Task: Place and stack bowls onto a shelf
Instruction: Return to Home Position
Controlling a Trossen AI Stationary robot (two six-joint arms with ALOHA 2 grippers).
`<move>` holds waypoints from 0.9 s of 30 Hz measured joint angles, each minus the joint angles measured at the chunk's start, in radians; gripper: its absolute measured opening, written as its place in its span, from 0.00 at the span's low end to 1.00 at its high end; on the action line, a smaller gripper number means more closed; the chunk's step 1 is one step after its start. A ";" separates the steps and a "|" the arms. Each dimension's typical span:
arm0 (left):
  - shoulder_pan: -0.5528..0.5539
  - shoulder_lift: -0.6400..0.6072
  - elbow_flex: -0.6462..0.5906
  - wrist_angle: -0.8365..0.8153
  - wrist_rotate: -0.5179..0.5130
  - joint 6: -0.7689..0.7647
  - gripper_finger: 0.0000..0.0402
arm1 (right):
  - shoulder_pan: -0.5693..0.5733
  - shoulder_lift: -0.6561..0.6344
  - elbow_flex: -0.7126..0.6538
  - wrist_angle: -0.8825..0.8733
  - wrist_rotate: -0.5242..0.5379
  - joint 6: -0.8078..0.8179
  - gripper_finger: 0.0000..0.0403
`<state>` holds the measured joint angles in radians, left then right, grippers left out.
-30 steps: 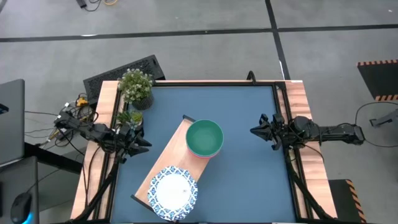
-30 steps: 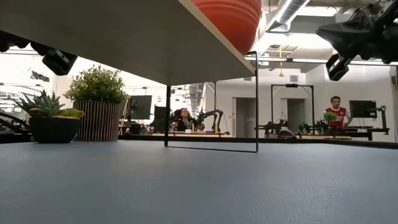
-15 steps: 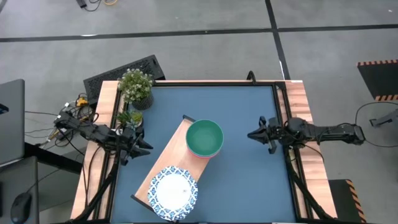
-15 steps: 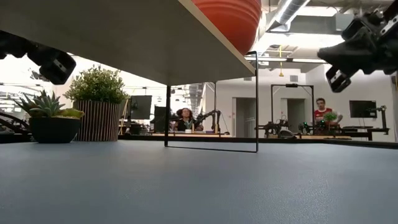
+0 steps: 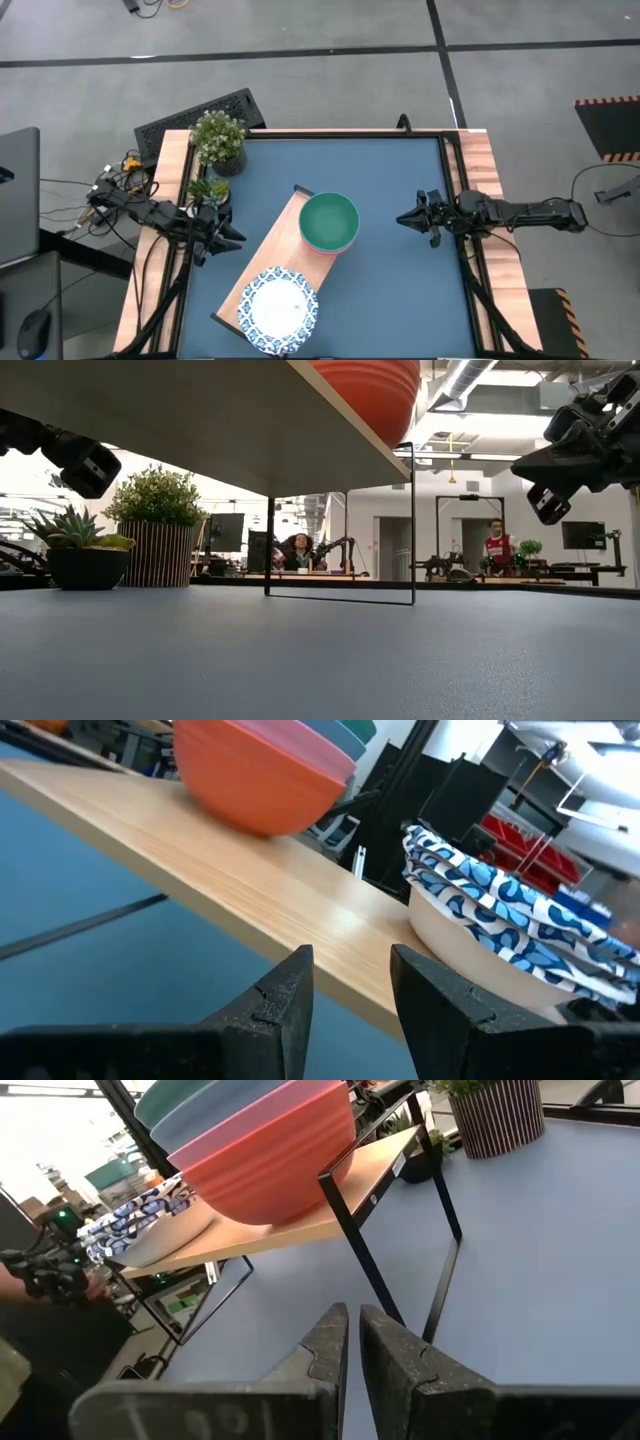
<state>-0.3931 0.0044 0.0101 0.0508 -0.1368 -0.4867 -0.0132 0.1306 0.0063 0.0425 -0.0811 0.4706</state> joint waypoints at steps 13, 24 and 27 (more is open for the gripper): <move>0.000 0.000 -0.001 0.000 -0.001 -0.057 0.30 | 0.000 0.000 0.000 -0.002 0.003 0.000 0.15; 0.000 0.000 -0.001 0.000 -0.001 -0.057 0.30 | 0.000 0.000 -0.001 -0.003 0.003 0.000 0.15; 0.000 0.000 -0.001 0.000 -0.001 -0.057 0.30 | 0.000 0.000 -0.001 -0.004 0.003 0.000 0.15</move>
<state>-0.3931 0.0044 0.0090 0.0505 -0.1379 -0.5434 -0.0132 0.1307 0.0051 0.0387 -0.0776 0.4709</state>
